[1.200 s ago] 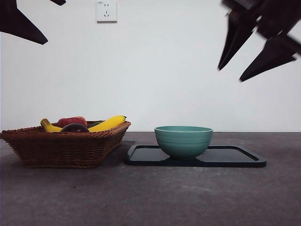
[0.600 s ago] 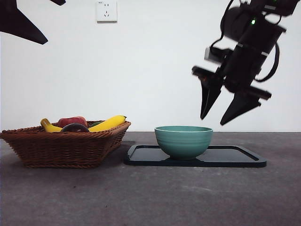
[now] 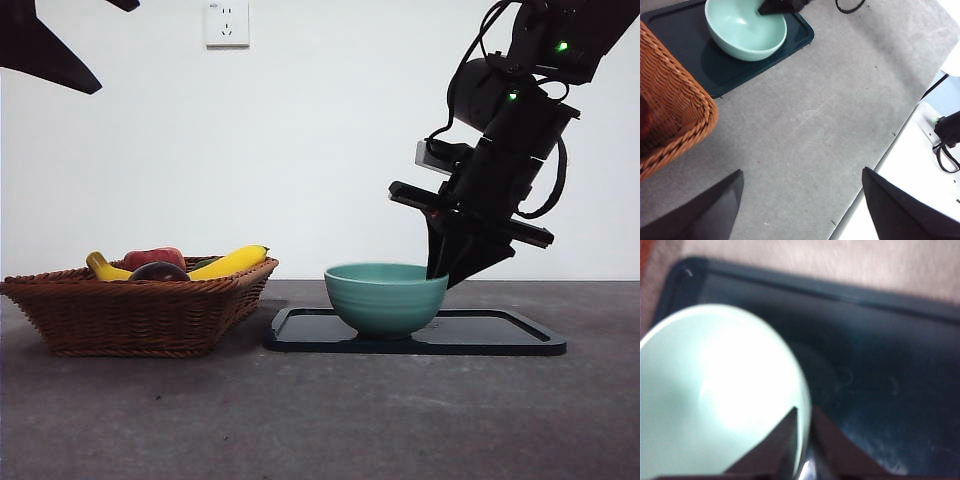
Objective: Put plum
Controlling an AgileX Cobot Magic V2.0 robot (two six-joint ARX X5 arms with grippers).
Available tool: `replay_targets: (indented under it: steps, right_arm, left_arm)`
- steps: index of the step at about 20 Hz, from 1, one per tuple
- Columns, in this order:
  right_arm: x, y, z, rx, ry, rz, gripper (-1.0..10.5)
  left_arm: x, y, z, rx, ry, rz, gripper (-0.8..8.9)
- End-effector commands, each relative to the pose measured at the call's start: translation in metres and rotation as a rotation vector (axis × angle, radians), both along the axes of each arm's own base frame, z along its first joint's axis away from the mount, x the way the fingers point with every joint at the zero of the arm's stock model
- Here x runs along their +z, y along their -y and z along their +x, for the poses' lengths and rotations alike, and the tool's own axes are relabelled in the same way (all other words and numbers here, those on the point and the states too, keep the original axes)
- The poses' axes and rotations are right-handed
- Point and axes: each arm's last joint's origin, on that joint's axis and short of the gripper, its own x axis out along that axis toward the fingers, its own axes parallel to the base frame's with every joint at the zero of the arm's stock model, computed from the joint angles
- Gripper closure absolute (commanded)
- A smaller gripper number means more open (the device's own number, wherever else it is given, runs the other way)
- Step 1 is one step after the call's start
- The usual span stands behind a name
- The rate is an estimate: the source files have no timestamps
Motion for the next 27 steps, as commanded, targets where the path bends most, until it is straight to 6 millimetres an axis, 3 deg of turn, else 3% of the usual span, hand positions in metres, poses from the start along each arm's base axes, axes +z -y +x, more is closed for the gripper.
replay_targets:
  steps: [1,4,9,15,18,21,27]
  right_arm:
    - [0.001,-0.003,0.006,0.010,0.024,-0.003,9.4]
    - [0.009,-0.004,0.007,0.007,0.044,0.006,9.4]
    - [0.062,-0.001,-0.006,0.019,0.116,0.028,9.4]
    - [0.121,0.008,-0.062,0.108,0.151,-0.001,9.4]
    - [0.140,0.007,-0.094,0.145,0.177,0.001,9.4]
    - [0.137,0.005,-0.123,0.174,0.192,-0.017,9.4]
    - [0.085,-0.003,-0.153,0.229,0.107,-0.033,9.4]
  left_arm:
    - [0.005,0.001,0.001,-0.018,0.021,-0.007,4.40]
    - [0.005,0.001,0.001,-0.018,0.020,-0.007,4.40]
    - [0.005,0.001,0.001,-0.018,0.020,-0.007,4.39]
    - [0.005,0.001,0.001,-0.018,0.020,-0.007,4.39]
    - [0.005,0.001,0.001,-0.018,0.020,-0.007,4.39]
    - [0.005,0.001,0.001,-0.018,0.020,-0.007,4.39]
    - [0.005,0.001,0.001,-0.018,0.020,-0.007,4.39]
